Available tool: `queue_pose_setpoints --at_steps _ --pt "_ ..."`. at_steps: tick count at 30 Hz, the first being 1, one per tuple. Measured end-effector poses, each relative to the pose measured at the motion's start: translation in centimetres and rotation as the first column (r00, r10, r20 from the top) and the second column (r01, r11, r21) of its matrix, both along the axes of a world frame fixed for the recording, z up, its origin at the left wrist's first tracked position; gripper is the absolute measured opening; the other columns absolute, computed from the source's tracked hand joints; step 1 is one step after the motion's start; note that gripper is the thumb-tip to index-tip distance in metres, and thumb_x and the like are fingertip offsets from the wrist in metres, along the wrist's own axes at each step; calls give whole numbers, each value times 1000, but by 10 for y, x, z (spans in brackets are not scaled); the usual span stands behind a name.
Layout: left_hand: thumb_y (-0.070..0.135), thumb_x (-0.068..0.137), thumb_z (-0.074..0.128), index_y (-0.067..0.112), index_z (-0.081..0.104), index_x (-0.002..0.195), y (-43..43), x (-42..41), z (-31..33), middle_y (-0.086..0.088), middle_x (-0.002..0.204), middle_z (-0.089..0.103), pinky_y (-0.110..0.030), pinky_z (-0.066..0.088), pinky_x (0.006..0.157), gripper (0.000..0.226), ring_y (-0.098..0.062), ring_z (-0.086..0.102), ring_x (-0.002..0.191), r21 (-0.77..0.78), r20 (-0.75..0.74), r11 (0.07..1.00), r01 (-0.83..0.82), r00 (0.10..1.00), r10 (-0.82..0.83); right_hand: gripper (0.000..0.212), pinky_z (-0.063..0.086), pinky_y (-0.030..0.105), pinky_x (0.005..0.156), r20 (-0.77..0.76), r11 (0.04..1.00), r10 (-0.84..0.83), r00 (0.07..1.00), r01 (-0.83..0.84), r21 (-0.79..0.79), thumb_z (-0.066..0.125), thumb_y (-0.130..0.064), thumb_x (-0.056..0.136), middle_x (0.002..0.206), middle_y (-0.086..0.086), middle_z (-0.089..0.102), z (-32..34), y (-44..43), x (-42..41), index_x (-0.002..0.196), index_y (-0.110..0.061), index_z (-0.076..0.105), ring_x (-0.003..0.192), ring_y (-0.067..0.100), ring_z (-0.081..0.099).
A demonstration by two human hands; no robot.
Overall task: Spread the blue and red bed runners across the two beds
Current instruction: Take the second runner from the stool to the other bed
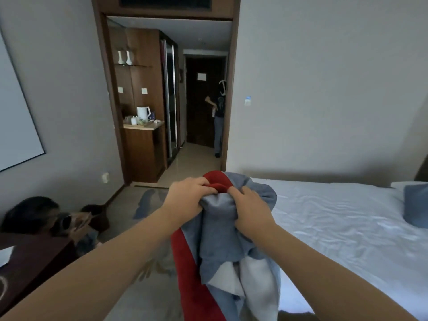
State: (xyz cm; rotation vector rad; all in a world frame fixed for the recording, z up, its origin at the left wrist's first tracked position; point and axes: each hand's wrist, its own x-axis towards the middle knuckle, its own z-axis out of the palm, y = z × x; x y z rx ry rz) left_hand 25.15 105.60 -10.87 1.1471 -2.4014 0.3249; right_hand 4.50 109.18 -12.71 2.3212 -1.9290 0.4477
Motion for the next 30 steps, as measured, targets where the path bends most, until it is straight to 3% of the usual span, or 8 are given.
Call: queue_pose_setpoints --at_steps 12,21,30 --pt "22 90 62 45 66 126 -343 -97 20 12 118 61 -41 55 76 43 -16 59 107 14 72 997 82 994 -82 49 54 41 86 0 993 -114 994 114 -26 65 -23 86 114 4 52 18 -314 -89 128 -29 43 105 26 56" --pt "22 90 63 44 66 127 -576 -191 16 11 120 63 -41 56 74 43 -18 61 106 1 72 998 59 996 -59 51 55 41 92 -40 991 -132 990 132 -9 69 -28 88 125 7 50 20 -549 -183 129 -29 39 115 29 56" --pt "18 90 62 42 70 122 -766 -288 26 11 113 66 -33 49 66 41 -17 62 101 -16 42 988 156 987 -155 45 55 37 82 -63 980 -201 978 201 -10 64 -22 89 119 7 50 30 -719 -271 128 -25 41 107 28 57"
